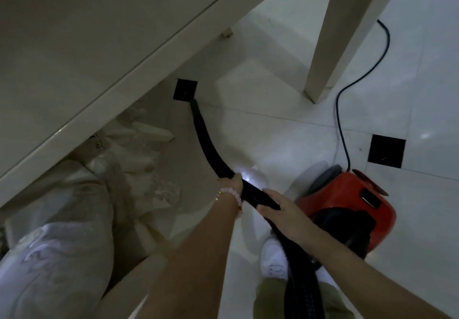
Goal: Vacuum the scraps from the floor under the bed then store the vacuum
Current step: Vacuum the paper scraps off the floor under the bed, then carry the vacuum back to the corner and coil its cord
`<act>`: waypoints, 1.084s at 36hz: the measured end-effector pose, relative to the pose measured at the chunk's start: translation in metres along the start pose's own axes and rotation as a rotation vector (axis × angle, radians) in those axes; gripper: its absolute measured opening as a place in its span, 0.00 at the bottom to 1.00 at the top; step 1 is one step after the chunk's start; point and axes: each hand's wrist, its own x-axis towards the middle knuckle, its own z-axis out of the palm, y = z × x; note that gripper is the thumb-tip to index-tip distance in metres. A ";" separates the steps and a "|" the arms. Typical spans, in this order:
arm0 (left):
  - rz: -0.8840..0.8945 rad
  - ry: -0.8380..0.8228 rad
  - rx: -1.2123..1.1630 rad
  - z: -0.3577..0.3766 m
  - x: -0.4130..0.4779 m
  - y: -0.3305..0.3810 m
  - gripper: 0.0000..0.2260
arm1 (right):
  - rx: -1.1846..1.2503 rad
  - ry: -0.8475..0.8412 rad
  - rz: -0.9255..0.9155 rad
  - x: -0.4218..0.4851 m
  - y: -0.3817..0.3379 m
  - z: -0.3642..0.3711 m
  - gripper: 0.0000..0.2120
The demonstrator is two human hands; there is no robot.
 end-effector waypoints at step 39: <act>0.493 -0.549 0.566 0.235 -0.135 -0.044 0.12 | 1.176 0.782 0.039 -0.164 0.134 -0.153 0.14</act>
